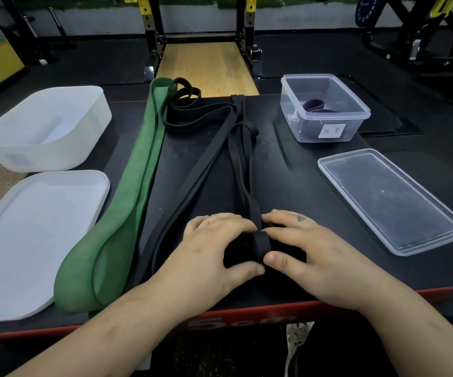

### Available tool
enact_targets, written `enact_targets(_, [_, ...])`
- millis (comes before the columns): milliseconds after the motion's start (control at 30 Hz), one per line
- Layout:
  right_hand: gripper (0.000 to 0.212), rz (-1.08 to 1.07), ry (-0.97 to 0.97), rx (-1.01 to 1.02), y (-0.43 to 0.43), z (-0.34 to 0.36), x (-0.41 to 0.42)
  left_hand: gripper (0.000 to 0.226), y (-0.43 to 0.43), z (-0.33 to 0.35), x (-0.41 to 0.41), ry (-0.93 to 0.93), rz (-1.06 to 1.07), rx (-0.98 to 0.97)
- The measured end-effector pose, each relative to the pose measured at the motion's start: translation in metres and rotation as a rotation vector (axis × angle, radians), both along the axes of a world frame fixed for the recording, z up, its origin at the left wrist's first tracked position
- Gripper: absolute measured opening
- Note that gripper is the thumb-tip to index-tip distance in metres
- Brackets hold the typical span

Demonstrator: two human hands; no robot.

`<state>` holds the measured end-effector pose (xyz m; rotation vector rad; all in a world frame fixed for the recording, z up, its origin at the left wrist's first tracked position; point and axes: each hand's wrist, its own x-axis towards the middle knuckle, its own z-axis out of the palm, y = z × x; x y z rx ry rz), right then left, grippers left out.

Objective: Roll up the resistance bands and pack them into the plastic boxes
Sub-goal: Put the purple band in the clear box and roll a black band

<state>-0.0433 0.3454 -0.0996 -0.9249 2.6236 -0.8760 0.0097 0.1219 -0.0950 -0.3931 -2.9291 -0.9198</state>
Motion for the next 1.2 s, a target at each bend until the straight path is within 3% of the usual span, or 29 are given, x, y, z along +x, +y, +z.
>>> enact_targets(133, [0.042,0.004,-0.006,-0.011,0.0,0.0,0.0,0.053,0.0,-0.002,-0.001,0.021,-0.018,-0.009])
enact_targets(333, [0.062,-0.053,-0.042,-0.026,0.005,0.003,0.001,0.057,-0.001,-0.004,-0.008,0.027,-0.019,0.009])
enact_targets(767, [0.054,-0.065,0.012,-0.025,0.001,-0.002,0.0,0.068,-0.001,-0.006,-0.007,0.029,-0.015,-0.042])
enact_targets(1100, [0.056,0.014,0.032,0.002,0.001,0.006,0.007,0.059,-0.008,-0.005,0.004,0.018,-0.05,-0.023])
enact_targets(1200, [0.045,-0.021,-0.034,-0.055,0.0,0.012,0.005,0.057,-0.008,-0.003,0.008,0.012,-0.067,-0.01])
